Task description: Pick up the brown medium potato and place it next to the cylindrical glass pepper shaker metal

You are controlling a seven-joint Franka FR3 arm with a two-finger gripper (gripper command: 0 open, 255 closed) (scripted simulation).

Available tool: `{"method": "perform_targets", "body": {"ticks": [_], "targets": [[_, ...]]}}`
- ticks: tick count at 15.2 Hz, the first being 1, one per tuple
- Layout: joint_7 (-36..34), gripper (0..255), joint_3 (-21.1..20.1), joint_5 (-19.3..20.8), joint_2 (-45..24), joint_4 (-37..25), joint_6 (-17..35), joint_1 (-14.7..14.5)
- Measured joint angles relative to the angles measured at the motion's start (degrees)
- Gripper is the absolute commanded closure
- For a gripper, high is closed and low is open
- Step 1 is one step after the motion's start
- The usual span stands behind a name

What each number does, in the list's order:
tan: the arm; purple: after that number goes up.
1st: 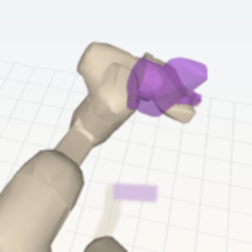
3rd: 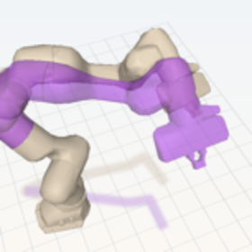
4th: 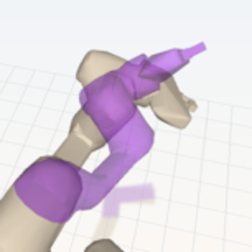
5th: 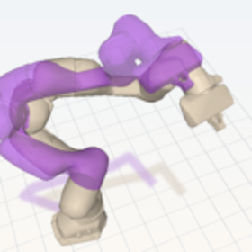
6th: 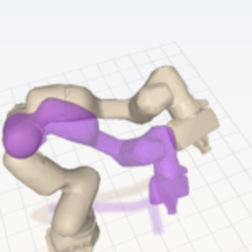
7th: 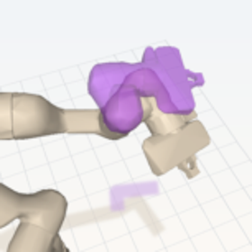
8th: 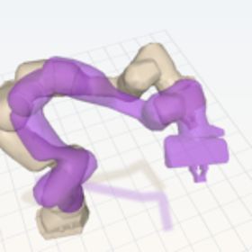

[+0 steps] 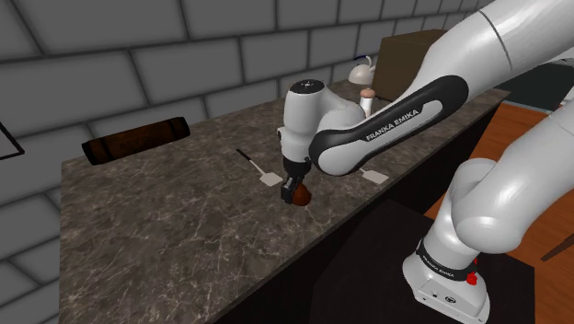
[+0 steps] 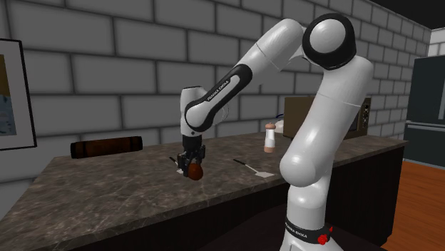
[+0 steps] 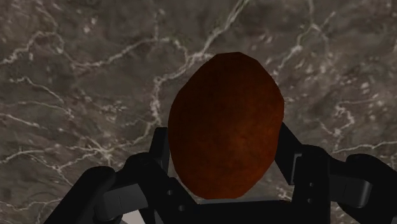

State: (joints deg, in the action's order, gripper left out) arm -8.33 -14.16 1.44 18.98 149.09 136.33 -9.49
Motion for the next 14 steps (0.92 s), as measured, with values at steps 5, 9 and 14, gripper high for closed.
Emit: {"method": "perform_targets", "body": {"ticks": [5,9,14], "targets": [[0.84,255,0.51,-0.67,2.52,-1.90,-4.37,-0.33],[1.38,255,0.87,-1.10,4.42,-3.63,-7.96,-0.56],[1.96,255,1.28,-1.33,5.86,-6.21,-11.96,-0.64]]}}
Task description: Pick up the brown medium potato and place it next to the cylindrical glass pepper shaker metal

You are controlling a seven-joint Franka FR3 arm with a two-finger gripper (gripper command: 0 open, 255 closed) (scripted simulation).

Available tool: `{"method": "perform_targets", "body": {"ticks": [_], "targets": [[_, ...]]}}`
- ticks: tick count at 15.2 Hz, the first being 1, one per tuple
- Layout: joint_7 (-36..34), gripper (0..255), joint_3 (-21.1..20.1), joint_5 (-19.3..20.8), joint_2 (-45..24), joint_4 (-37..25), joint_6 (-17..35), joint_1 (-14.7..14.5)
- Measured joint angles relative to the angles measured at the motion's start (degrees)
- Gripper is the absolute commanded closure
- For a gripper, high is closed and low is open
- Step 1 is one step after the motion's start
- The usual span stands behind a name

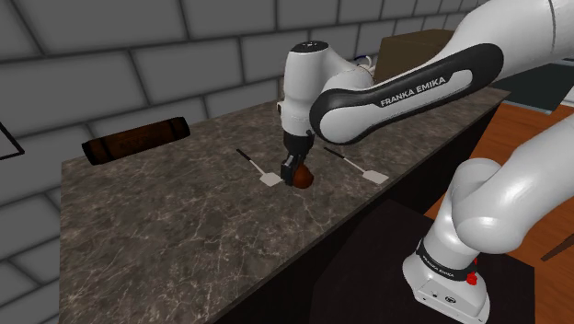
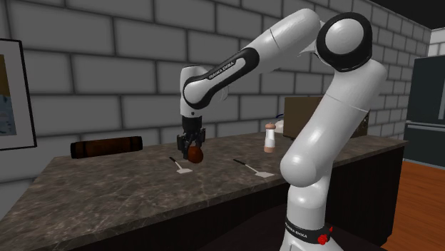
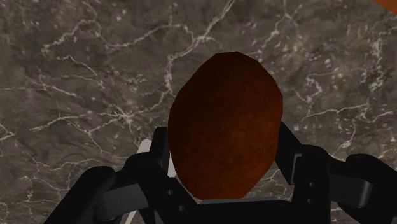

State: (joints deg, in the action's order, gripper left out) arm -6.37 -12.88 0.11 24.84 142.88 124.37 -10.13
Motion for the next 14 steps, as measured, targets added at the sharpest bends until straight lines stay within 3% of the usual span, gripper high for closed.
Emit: {"method": "perform_targets", "body": {"ticks": [14], "targets": [[0.95,255,0.77,-0.32,2.76,-8.96,-11.67,-0.12]]}}
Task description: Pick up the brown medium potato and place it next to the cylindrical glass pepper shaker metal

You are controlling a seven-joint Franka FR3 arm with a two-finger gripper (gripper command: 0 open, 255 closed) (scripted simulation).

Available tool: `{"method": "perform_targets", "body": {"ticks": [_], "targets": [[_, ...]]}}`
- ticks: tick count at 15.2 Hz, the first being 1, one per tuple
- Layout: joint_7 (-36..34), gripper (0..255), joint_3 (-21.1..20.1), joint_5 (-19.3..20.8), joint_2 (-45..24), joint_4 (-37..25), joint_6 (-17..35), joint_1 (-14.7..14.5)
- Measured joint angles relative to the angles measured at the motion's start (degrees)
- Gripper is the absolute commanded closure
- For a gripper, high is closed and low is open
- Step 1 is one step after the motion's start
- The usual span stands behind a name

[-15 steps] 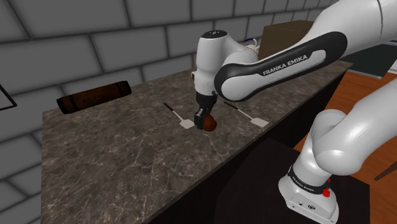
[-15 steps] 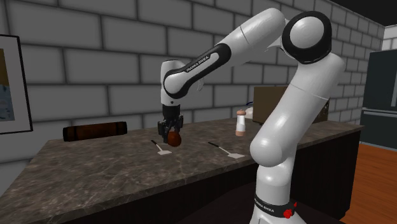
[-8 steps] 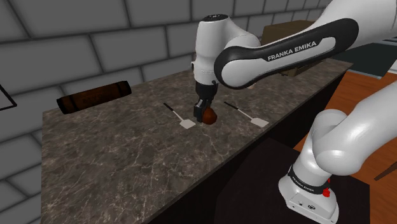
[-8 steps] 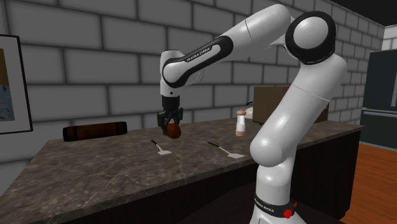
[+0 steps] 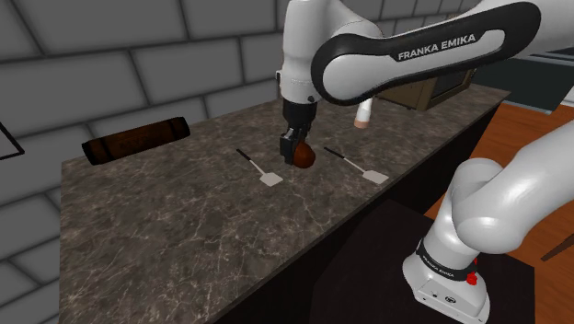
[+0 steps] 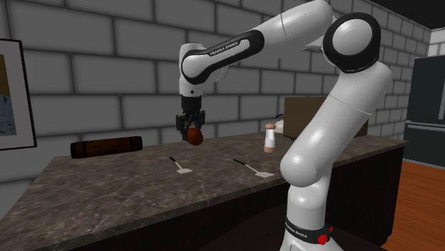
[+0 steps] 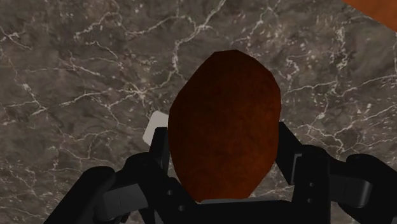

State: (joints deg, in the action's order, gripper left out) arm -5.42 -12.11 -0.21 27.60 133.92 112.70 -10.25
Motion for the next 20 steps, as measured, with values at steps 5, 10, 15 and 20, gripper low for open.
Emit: {"method": "perform_targets", "body": {"ticks": [5,10,15,20], "targets": [[0.47,255,0.37,0.10,0.13,-3.82,-3.93,0.16],[0.50,255,0.41,0.09,0.26,-7.35,-7.59,0.16],[0.93,255,0.72,0.31,-0.42,-11.55,-11.11,0.40],[6.69,255,5.27,1.65,0.49,-11.18,-11.44,2.23]]}}
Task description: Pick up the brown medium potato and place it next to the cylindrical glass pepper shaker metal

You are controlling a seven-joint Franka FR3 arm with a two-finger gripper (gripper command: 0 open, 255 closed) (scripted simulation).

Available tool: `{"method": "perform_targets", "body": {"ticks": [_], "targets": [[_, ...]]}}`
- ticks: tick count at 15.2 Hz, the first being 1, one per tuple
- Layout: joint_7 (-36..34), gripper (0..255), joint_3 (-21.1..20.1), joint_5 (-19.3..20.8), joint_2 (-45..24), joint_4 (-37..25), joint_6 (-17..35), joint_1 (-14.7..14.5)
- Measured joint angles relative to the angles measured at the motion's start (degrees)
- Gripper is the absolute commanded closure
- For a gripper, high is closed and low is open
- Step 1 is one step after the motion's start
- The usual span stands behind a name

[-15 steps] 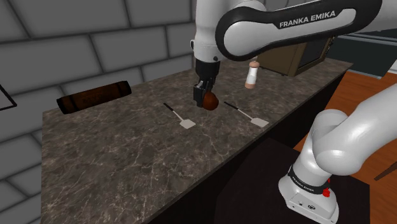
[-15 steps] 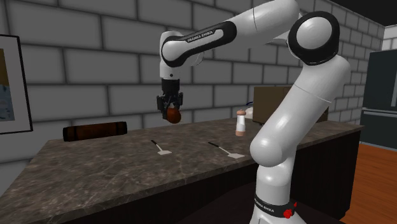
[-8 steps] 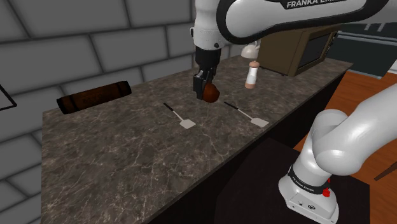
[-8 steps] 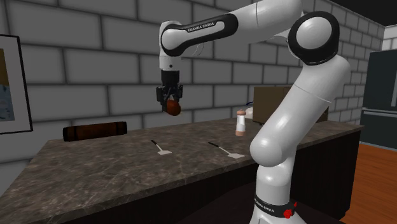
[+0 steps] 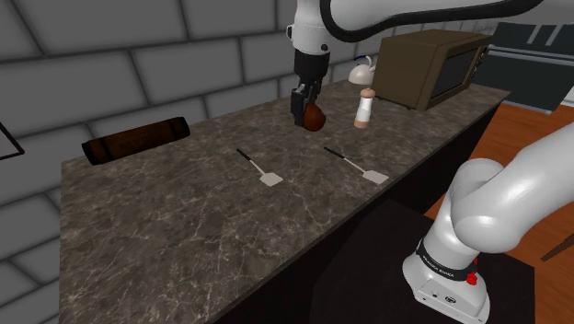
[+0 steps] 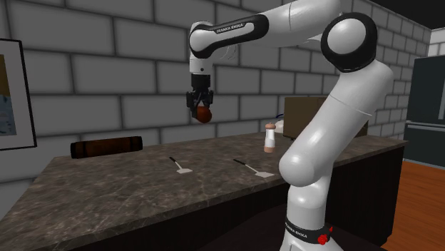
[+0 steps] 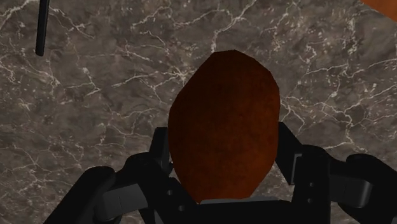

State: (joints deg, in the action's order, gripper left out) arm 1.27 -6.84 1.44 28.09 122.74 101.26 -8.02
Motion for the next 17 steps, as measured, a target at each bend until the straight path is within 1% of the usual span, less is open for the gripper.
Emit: {"method": "perform_targets", "body": {"ticks": [6,12,14,17], "targets": [[8.01,255,6.27,2.00,-0.06,0.79,1.25,2.63],[16.42,255,12.71,3.69,-3.19,-2.60,1.57,5.33],[19.15,255,14.79,4.04,-4.44,-3.19,2.40,6.14],[23.38,255,17.90,4.21,-7.06,-6.30,2.23,7.28]]}}
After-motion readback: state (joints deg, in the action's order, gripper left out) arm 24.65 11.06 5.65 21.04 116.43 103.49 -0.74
